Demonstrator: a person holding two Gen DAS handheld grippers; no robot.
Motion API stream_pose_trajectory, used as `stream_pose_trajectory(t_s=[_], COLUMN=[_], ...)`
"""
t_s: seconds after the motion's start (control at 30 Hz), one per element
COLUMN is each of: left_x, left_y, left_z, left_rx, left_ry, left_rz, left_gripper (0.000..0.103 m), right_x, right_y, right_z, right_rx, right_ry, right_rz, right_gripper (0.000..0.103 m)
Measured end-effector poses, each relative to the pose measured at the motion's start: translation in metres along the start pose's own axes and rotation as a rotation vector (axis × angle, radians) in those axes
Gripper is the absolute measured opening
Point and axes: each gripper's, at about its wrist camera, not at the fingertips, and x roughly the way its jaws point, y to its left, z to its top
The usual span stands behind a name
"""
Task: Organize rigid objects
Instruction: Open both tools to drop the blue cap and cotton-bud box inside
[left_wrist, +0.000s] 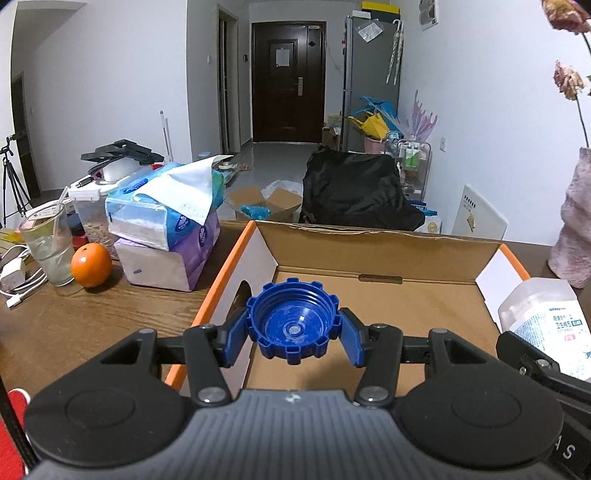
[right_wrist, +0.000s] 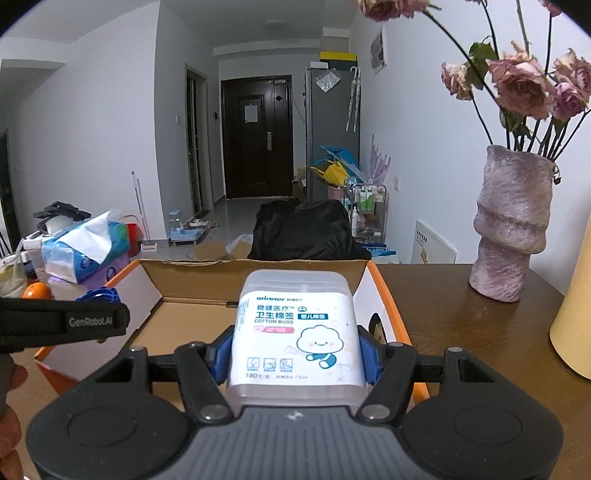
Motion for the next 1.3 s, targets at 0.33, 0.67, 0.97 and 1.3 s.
stream_pose_trajectory(t_s=[0.33, 0.67, 0.97, 1.3], left_x=[0.03, 0.038, 0.039, 0.039], left_y=[-0.002, 0.0, 0.002, 0.001], left_z=[0.005, 0.004, 0.004, 0.004], left_rx=[0.012, 0.014, 0.009, 0.006], left_ry=[0.042, 0.067, 0.056, 0.058], left_rz=[0.021, 0.032, 0.068, 0.071], left_gripper=[0.054, 0.071, 0.103, 0.103], right_x=[0.03, 0.039, 0.038, 0.041], right_y=[0.003, 0.003, -0.007, -0.008], right_z=[0.004, 0.0, 0.002, 0.003], right_rx=[-0.018, -0.032, -0.005, -0.006], right_ry=[0.038, 0.102, 0.094, 0.1], right_rz=[-0.01, -0.006, -0.02, -0.017], right_gripper=[0.064, 0.064, 0.102, 0.103])
